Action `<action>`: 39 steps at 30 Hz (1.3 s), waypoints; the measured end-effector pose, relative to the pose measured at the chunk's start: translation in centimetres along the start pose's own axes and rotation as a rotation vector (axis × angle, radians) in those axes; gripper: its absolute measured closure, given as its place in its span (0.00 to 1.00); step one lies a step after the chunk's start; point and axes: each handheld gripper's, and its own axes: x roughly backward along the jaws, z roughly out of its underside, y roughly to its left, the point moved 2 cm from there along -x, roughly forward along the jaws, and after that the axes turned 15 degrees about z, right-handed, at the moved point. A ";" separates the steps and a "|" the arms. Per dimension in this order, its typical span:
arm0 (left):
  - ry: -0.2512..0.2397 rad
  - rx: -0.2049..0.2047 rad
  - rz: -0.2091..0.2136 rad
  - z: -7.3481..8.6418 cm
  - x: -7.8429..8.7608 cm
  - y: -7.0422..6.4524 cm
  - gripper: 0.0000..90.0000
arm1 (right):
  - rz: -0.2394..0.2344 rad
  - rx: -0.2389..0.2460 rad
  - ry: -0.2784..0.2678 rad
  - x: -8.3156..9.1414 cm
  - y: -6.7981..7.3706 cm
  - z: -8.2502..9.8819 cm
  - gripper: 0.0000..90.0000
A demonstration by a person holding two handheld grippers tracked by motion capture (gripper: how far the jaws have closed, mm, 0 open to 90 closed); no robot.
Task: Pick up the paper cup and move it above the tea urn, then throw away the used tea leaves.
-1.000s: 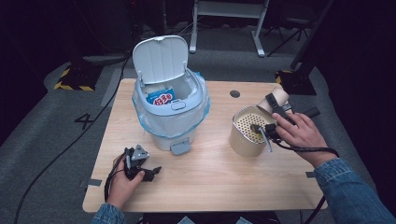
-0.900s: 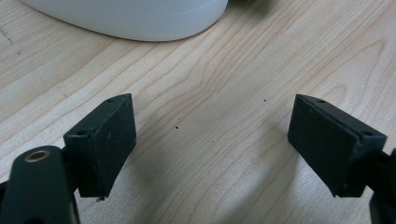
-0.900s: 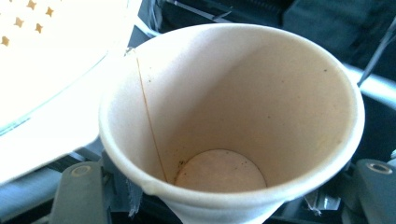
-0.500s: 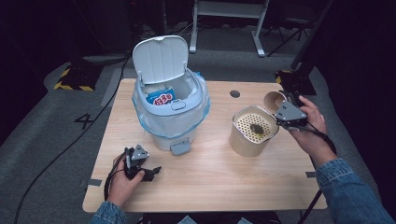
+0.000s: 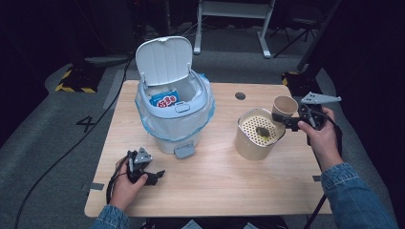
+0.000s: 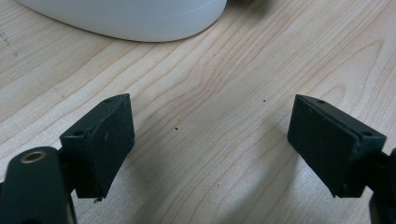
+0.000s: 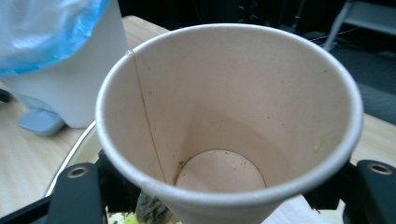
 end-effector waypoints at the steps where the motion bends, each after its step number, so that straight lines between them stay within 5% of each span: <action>1: 0.000 0.000 0.000 0.0 0.0 0.0 0.17 | -0.013 -0.015 -0.005 0.0 -0.2 0.1 0.32; 10: 0.000 0.000 0.000 0.0 0.0 0.0 0.17 | -0.076 -0.035 0.003 0.1 -0.8 0.3 0.32; 29: 0.005 -0.007 -0.001 -0.1 0.0 0.1 0.17 | -0.068 0.030 -0.007 0.7 -0.2 -1.0 0.32; 39: 0.002 -0.002 0.001 -0.1 -0.1 0.1 0.17 | -0.106 0.062 -0.028 0.6 0.8 -3.6 0.32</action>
